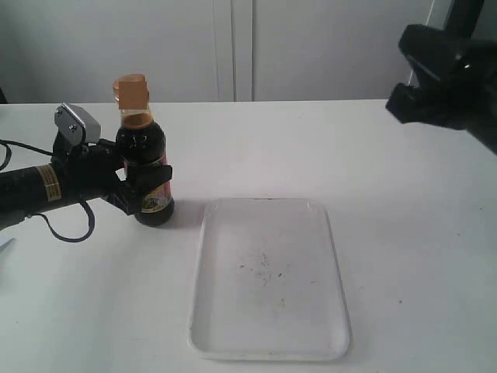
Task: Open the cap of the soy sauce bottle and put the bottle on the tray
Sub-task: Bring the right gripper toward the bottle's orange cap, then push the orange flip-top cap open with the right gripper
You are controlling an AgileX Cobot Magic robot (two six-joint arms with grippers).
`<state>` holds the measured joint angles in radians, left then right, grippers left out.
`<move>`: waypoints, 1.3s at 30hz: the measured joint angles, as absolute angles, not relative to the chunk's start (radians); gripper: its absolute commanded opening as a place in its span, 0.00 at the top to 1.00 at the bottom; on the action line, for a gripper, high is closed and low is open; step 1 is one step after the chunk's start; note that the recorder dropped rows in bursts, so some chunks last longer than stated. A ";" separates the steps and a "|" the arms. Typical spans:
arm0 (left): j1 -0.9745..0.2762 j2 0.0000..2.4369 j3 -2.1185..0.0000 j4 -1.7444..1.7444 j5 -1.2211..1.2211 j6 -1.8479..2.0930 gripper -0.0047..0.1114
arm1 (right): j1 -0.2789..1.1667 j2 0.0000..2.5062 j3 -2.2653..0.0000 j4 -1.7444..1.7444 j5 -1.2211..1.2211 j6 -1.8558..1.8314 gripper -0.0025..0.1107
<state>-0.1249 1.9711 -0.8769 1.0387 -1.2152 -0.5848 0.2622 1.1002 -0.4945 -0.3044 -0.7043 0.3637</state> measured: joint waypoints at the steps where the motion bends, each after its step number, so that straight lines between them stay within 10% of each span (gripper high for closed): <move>1: -0.125 1.971 -0.877 1.039 -1.215 -0.585 0.96 | 0.284 1.117 -0.494 -0.280 -0.704 0.334 0.98; 39: -0.125 1.971 -0.877 1.042 -1.215 -0.589 0.96 | 0.803 1.639 -0.714 0.317 -0.852 -0.657 0.98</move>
<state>-0.1249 1.9711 -0.8769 1.0424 -1.2152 -0.5888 0.8030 1.6389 -0.7137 0.3165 -0.8517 -0.6568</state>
